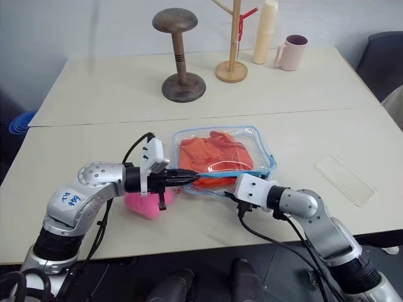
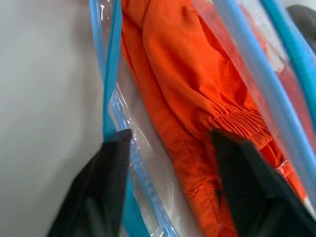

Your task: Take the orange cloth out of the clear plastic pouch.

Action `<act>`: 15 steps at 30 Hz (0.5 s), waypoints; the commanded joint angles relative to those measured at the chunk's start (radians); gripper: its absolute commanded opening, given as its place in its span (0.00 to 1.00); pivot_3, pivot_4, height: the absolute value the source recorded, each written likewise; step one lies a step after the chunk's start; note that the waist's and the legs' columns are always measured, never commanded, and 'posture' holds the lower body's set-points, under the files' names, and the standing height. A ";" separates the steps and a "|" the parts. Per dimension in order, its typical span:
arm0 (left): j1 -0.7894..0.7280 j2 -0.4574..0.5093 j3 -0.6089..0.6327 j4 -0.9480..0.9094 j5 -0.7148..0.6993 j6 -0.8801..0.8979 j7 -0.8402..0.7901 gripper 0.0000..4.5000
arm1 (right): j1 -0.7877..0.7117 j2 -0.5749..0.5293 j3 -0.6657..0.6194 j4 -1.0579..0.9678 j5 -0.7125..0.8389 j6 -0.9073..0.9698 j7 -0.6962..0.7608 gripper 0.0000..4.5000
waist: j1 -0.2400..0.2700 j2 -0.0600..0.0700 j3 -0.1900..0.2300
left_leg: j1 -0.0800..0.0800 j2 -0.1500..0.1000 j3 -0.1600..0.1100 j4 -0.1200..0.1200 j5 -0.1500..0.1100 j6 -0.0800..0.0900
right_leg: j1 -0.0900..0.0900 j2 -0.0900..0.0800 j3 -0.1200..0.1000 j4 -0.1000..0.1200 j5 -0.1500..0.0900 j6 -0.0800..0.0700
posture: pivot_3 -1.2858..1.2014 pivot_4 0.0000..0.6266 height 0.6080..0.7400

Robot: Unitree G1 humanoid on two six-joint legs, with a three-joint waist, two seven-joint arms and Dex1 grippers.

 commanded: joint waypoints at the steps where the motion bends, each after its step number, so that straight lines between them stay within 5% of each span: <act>1: -0.026 -0.015 0.018 -0.037 -0.032 -0.003 0.012 0.00 | -0.023 0.023 0.013 0.022 -0.100 -0.055 -0.061 0.90 | -0.001 0.000 0.000 | 0.000 0.000 0.000 0.000 0.000 0.000 | 0.000 0.000 0.000 0.000 0.000 0.000 | 0.52 0.24 1.00; 2: -0.028 -0.019 0.021 -0.038 -0.039 0.000 0.014 0.00 | -0.028 0.030 0.020 0.038 -0.129 -0.067 -0.077 0.96 | -0.001 0.000 0.000 | 0.000 0.000 0.000 0.000 0.000 0.000 | 0.000 0.000 0.000 0.000 0.000 0.000 | 0.52 0.24 1.00; 8: -0.025 -0.025 0.017 -0.044 -0.051 0.003 0.024 0.00 | -0.063 0.081 0.043 0.111 -0.202 -0.082 -0.108 0.96 | -0.002 0.000 0.000 | 0.000 0.000 0.001 0.000 0.000 0.000 | -0.001 0.001 0.000 0.001 0.000 0.000 | 0.52 0.24 1.00; 13: -0.020 -0.016 0.006 -0.042 -0.035 -0.012 0.028 0.00 | -0.060 0.123 -0.003 0.074 -0.093 -0.055 -0.041 0.96 | -0.003 0.000 0.000 | 0.001 0.000 0.002 0.000 0.000 0.000 | -0.001 0.001 0.000 0.001 0.000 0.000 | 0.52 0.24 1.00; 15: -0.015 -0.008 0.011 -0.036 -0.032 -0.018 0.025 0.00 | -0.044 0.112 -0.029 0.036 -0.048 -0.039 -0.008 0.83 | -0.003 0.000 0.000 | 0.000 0.000 0.002 0.000 0.000 0.000 | -0.001 0.001 0.000 0.001 0.000 0.000 | 0.52 0.24 1.00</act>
